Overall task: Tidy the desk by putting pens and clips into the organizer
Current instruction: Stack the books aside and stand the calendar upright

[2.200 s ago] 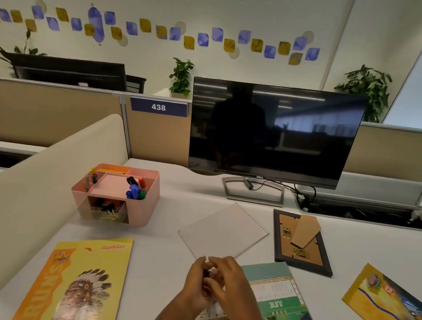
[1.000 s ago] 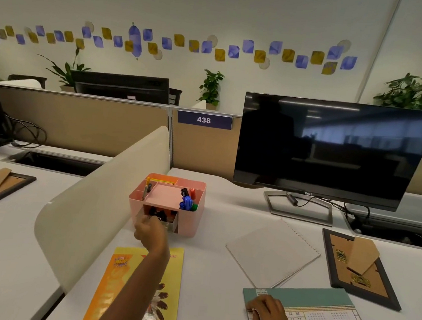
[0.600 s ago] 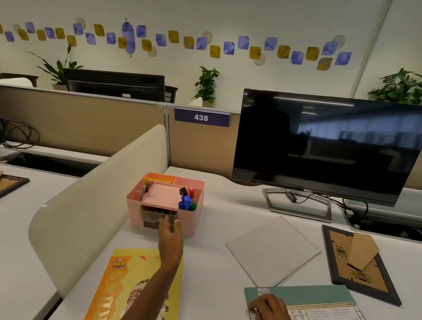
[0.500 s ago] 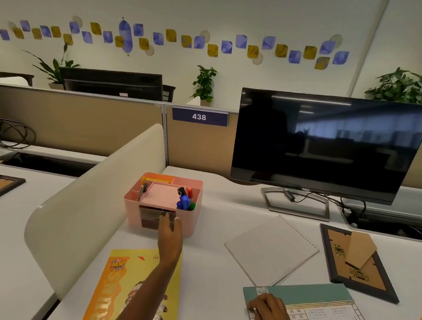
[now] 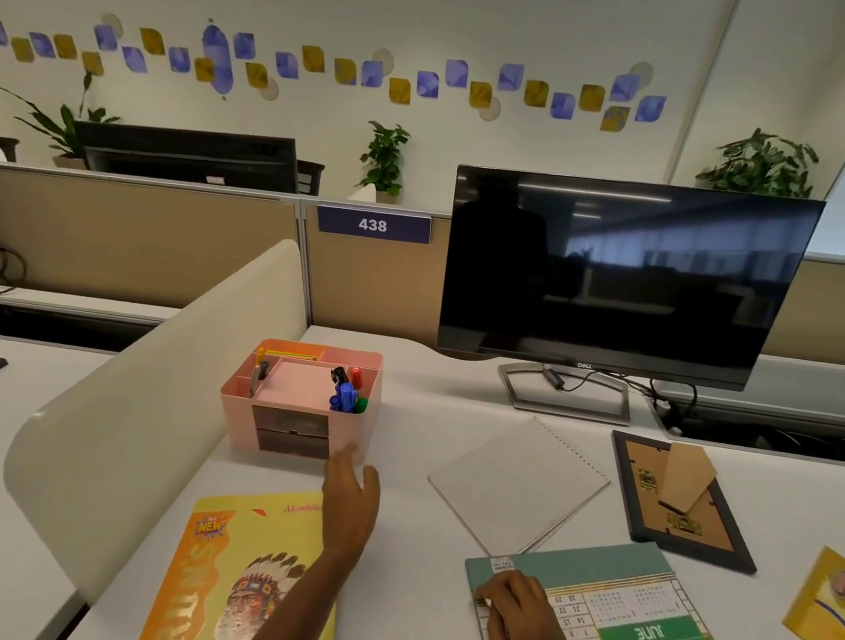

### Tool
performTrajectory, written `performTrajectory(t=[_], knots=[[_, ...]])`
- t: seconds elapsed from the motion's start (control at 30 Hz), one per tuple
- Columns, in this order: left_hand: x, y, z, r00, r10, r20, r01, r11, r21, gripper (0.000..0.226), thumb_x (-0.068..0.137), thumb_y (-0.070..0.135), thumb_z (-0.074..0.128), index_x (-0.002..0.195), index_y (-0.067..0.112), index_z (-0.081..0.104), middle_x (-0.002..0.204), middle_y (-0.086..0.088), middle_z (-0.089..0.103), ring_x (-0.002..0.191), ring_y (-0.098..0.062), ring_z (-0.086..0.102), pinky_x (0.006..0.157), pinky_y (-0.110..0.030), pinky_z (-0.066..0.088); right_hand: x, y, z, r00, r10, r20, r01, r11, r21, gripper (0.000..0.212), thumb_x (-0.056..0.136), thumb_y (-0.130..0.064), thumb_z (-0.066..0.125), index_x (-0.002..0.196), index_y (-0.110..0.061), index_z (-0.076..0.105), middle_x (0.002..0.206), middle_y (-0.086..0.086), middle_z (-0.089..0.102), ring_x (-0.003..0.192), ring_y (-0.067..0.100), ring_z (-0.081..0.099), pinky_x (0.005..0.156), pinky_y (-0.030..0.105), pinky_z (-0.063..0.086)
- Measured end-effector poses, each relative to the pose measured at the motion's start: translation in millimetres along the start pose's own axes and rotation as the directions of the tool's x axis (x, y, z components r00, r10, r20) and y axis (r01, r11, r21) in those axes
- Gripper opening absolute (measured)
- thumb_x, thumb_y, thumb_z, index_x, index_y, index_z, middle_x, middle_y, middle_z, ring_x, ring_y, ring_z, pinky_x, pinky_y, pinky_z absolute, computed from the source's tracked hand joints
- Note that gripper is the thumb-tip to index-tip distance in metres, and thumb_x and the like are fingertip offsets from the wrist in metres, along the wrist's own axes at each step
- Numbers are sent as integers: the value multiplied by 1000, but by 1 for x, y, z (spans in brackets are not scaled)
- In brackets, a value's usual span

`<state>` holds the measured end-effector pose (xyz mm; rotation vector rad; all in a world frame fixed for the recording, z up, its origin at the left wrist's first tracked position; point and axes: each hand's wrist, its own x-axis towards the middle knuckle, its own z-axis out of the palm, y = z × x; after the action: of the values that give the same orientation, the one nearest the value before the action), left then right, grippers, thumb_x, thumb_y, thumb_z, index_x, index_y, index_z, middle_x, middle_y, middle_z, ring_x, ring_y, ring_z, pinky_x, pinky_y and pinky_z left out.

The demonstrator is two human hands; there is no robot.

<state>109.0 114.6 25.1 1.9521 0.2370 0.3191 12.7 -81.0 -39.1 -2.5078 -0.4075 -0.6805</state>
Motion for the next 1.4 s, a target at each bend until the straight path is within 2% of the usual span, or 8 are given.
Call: performTrajectory(t=[0.27,0.4,0.63,0.8,1.0,1.13,1.3,1.4], knots=[[-73,-3,26,954,115,278,-154,981,122,52,83,31,33,128,11,47,139,-9,43,133,-24,35,109,-29,26,-7,2,-4,999,43,-33,-41,997,58,19,77,-20,43,86,-28,57,91,-19,52,86,-2,46,73,11,40],[-88,-10,27,953,219,211,-295,835,465,50,74,35,31,113,17,56,122,-19,60,114,-35,57,92,-47,46,-22,-6,-13,982,77,170,-60,993,-106,40,91,-54,20,108,-39,53,110,-15,67,110,5,43,98,22,33],[-77,-44,-8,992,4,126,-94,687,720,68,66,36,32,105,-9,65,116,-44,51,115,-52,41,99,-63,25,-32,0,-25,947,129,296,-44,960,-278,54,73,-64,35,122,-42,42,153,-21,0,141,4,-12,113,25,-8],[-82,-62,-19,983,-53,174,-78,743,665,95,92,55,-1,103,-12,65,106,-44,57,93,-61,56,63,-67,45,-41,16,-35,951,107,289,-29,965,-261,55,68,-60,40,120,-41,42,152,-22,-11,140,2,-11,113,24,-6],[-100,-58,-4,979,-34,200,-118,706,698,94,92,55,-2,104,-8,66,107,-38,61,92,-55,61,67,-66,45,-52,31,-57,943,153,296,-59,951,-304,45,80,-59,18,115,-41,42,144,-21,21,140,1,-12,113,22,-7],[-107,-48,21,980,-10,197,-133,703,698,77,92,55,-2,114,2,50,109,-35,62,106,-44,51,66,-63,47,-53,31,-67,937,156,313,-56,951,-305,60,50,-64,39,106,-44,43,122,-22,37,139,-1,-13,112,19,-8],[-105,-36,48,958,31,285,-227,691,686,68,88,46,22,98,-1,70,100,-30,67,92,-45,64,57,-63,48,-49,28,-78,935,202,291,-148,969,-197,52,50,-58,42,102,-49,42,111,-29,37,109,-4,38,85,26,40],[-100,-13,56,919,-77,386,-247,650,718,75,92,49,-1,117,-1,49,111,-30,63,102,-40,63,71,-58,51,-28,23,-86,888,345,305,-363,932,4,60,65,-60,36,117,-34,50,113,-24,38,109,-1,38,91,25,36]])
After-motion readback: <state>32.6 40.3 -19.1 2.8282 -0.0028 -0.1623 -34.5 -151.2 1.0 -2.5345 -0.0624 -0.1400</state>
